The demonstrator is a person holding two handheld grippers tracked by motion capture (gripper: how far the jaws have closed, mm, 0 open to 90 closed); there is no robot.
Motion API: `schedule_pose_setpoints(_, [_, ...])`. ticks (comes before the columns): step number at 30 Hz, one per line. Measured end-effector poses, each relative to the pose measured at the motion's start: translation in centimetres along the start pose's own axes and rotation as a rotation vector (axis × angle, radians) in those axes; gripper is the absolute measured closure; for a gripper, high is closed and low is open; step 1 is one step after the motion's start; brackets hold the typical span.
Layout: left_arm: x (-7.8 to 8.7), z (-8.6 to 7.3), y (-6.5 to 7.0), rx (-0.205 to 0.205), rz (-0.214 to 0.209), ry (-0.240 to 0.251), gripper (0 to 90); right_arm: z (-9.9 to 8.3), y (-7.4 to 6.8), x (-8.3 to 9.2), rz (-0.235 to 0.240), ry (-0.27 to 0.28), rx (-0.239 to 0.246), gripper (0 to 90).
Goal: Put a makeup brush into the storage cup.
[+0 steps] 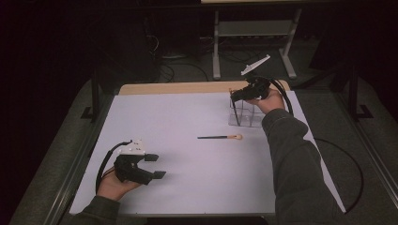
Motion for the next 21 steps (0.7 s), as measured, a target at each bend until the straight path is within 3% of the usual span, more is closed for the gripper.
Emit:
schedule_pose_setpoints(7, [0.0,-0.1,-0.1,0.001,0.003,-0.005,28.9,-0.4,-0.5,0.8,0.009,0.02,-0.004,69.7])
schedule_pose_setpoints(17, [0.3,-0.2,-0.4,0.005,0.008,-0.002,28.7,-0.5,-1.6,1.8,0.023,0.045,0.031,66.1])
schedule_pose_setpoints(21, [0.4,-0.2,-0.5,0.011,0.01,0.0,28.6,-0.8,-1.8,2.0,0.027,0.046,0.018,64.3])
Point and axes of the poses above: each handheld gripper's, and its own axes: x roughly backward along the jaws, z roughly out of its top, y roughly to its right, the point moved 6 cm from there along -x, roughly forward along the jaws, and after that the axes turned 4 degrees about y, right-handed, at the moved point
